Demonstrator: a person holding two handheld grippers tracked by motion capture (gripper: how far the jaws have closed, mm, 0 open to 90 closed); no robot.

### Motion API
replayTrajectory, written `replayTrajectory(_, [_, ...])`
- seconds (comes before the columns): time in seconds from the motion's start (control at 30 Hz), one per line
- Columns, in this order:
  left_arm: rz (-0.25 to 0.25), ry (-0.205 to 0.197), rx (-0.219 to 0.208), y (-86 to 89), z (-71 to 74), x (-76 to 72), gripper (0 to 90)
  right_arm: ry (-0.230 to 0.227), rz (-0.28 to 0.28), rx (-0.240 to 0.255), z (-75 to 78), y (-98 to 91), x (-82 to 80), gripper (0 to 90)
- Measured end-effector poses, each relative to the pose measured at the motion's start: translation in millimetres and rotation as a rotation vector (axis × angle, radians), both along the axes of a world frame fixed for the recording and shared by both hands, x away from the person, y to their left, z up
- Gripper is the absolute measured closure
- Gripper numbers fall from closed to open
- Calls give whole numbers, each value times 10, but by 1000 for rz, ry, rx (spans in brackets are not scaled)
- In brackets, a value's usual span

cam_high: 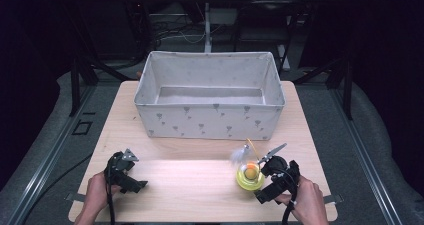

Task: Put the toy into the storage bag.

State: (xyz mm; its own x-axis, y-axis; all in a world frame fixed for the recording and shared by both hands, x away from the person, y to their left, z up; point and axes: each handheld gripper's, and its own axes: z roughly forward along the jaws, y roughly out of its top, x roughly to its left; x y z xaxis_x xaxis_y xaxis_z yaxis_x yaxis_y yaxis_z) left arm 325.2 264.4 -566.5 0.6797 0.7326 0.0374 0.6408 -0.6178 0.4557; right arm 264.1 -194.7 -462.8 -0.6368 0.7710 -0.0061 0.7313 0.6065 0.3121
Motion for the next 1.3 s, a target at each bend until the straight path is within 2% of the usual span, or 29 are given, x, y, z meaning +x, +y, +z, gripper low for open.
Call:
replayTrajectory(0.13, [-2, 1, -1, -5, -1, 4, 3, -18, 9, 17, 65, 40, 14, 0])
replayTrajectory(0.27, [1, 0, -4, -11, -3, 8, 3, -22, 15, 28, 107, 71, 39, 0])
replayTrajectory(0.33, [1, 0, -3, -13, -3, 8, 3, -39, 15, 38, 147, 98, 61, 10])
replayTrajectory(0.4, [0, 0, -3, -13, -4, 10, 3, -49, 17, 42, 203, 117, 84, 215])
replayTrajectory(0.43, [1, 1, -3, -14, -3, 9, 3, -51, 16, 49, 225, 132, 95, 229])
replayTrajectory(0.5, [0, 2, -3, -13, -3, 8, 3, -53, 18, 38, 260, 155, 117, 324])
replayTrajectory(0.7, [0, 4, -6, -12, -6, 10, 3, -44, 57, -12, 385, 245, 149, 485])
replayTrajectory(0.8, [-1, 2, -2, -14, -3, 8, 4, -41, 66, -56, 450, 284, 168, 558])
replayTrajectory(0.87, [-1, 2, -1, -14, -1, 8, 4, -39, 65, -51, 485, 298, 177, 611])
replayTrajectory(1.03, [3, 4, -6, -16, -5, 8, 4, -33, 75, -85, 555, 310, 206, 702])
replayTrajectory(1.23, [-1, 3, -7, -12, -6, 13, 5, -14, 96, -90, 558, 330, 255, 824])
replayTrajectory(1.27, [-1, 3, -7, -12, -6, 13, 5, -15, 101, -100, 566, 336, 267, 870])
replayTrajectory(1.3, [0, 4, -4, -14, -6, 14, 5, -5, 101, -97, 575, 341, 276, 873])
